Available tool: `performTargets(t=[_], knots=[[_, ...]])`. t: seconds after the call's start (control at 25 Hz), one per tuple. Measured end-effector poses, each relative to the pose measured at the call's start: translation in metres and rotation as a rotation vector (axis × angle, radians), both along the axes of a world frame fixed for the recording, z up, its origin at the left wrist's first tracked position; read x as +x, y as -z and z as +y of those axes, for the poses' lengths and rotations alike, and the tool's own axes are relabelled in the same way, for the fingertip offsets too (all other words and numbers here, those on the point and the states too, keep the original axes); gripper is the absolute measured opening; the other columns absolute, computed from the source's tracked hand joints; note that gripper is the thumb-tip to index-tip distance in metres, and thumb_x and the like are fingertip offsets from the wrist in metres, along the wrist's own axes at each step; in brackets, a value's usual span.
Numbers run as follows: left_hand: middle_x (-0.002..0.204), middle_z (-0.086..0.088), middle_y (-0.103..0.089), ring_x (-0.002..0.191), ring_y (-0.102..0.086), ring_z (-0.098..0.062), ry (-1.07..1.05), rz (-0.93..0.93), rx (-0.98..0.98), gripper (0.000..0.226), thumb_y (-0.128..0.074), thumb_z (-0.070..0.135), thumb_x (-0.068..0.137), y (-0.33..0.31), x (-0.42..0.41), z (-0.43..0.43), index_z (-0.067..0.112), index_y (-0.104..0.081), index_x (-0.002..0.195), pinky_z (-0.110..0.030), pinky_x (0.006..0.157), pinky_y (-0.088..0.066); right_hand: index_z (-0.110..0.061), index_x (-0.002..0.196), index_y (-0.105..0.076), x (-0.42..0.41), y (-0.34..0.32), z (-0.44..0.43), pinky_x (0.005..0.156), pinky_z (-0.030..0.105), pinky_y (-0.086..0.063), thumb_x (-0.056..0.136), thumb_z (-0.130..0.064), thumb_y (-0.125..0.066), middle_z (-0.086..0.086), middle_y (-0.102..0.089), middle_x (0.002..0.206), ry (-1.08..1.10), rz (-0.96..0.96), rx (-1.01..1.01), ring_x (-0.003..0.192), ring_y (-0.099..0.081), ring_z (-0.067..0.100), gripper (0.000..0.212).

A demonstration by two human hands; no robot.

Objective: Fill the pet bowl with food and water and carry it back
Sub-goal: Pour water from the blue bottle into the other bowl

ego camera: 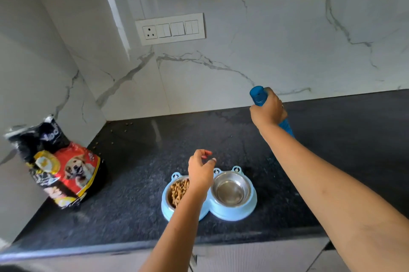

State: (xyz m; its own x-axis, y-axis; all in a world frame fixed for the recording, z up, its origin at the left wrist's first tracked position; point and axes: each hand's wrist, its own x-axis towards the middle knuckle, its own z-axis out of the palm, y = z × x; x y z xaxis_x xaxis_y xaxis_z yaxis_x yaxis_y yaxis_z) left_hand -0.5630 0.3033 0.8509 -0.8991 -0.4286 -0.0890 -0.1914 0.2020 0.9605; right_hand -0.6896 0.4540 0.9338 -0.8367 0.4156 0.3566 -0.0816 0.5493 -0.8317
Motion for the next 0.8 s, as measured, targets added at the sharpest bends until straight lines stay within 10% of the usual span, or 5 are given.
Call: performTargets(t=[0.32, 0.8], knots=[[0.131, -0.006, -0.054, 0.122, -0.046, -0.024, 0.167, -0.060, -0.500, 0.036, -0.058, 0.018, 0.089, 0.030, 0.089, -0.006, 0.015, -0.057, 0.124, -0.035, 0.101, -0.035, -0.017, 0.108, -0.055, 0.116, 0.028, -0.002, 0.094, 0.044, -0.032, 0.070, 0.002, -0.061, 0.003, -0.065, 0.107, -0.042, 0.014, 0.357, 0.106, -0.055, 0.030, 0.043], [0.162, 0.003, -0.003, 0.149, 0.009, -0.018, 0.333, -0.245, -0.915, 0.065, -0.041, 0.032, 0.098, 0.058, 0.128, 0.018, 0.019, -0.008, 0.153, -0.050, 0.116, 0.009, -0.023, 0.104, -0.056, 0.154, 0.072, 0.008, 0.098, 0.045, -0.030, 0.071, -0.003, -0.069, 0.000, -0.065, 0.098, -0.114, -0.087, 0.702, 0.105, -0.056, 0.028, 0.041]])
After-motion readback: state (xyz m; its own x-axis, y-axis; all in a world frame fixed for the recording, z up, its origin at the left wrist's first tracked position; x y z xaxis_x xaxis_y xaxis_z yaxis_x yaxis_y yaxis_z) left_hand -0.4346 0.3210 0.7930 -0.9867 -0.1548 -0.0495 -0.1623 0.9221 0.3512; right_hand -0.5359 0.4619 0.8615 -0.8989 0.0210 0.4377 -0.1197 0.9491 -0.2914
